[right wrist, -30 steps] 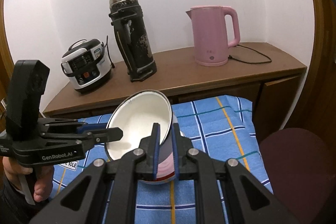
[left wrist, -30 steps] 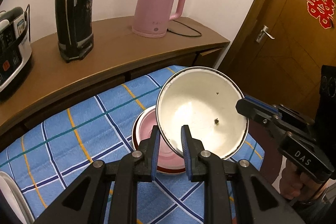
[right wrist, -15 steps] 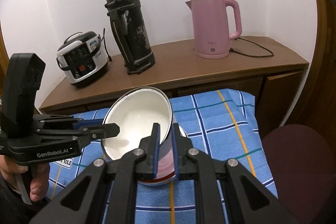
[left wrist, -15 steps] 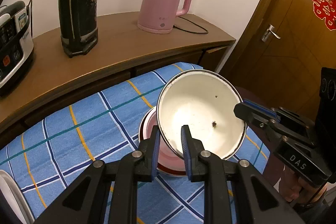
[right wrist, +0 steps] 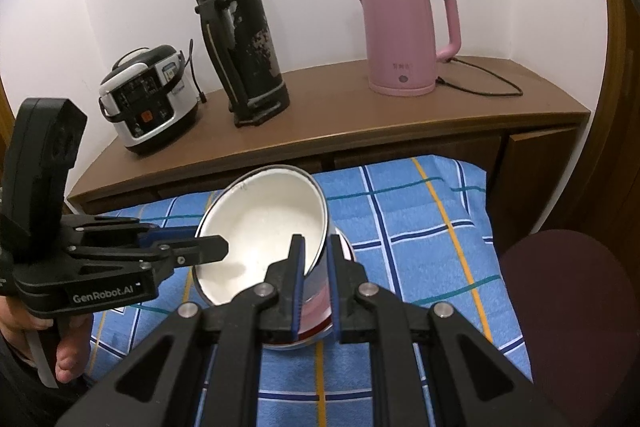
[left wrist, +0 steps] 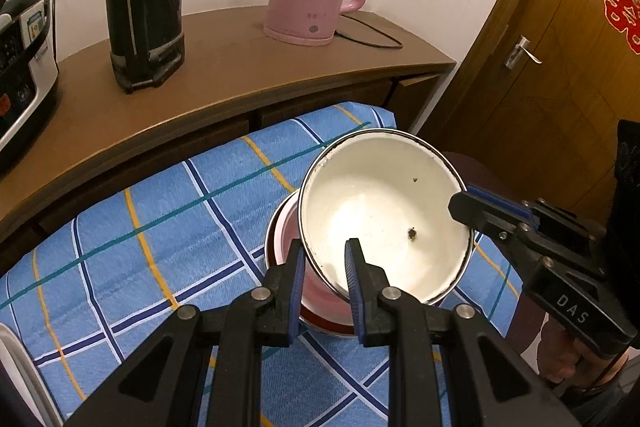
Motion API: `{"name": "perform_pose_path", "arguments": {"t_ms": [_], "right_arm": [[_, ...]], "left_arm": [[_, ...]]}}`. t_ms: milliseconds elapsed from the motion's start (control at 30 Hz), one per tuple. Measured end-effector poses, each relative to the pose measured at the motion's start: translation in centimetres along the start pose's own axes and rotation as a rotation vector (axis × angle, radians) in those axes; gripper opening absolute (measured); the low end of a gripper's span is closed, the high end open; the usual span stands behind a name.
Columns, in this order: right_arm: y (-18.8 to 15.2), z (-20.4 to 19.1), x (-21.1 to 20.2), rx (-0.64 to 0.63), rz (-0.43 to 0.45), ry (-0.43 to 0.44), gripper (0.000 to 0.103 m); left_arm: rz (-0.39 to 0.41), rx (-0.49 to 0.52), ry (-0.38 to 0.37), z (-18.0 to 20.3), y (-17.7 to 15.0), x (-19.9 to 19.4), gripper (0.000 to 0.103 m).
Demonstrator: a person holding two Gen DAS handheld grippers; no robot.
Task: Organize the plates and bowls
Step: 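Carry the white enamel bowl over the pink-and-steel bowl stack with both grippers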
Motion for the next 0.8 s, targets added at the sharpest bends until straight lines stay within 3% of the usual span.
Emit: {"name": "perform_pose_path", "arguments": {"t_ms": [800], "right_arm": [[-0.5, 0.2, 1.6, -0.002, -0.049, -0.005, 0.011]], "left_arm": [[-0.03, -0.005, 0.012, -0.5, -0.3, 0.9, 0.022]]}}
Point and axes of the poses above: each gripper's, at about its wrist camera, not at the fingertips, and x roughly the way its jaws point, z to its right, y to its top, the point moved 8 cm from there along x, roughly the way its jaws point, and after that the axes turned 9 degrees about -z, right-handed, at the moved point
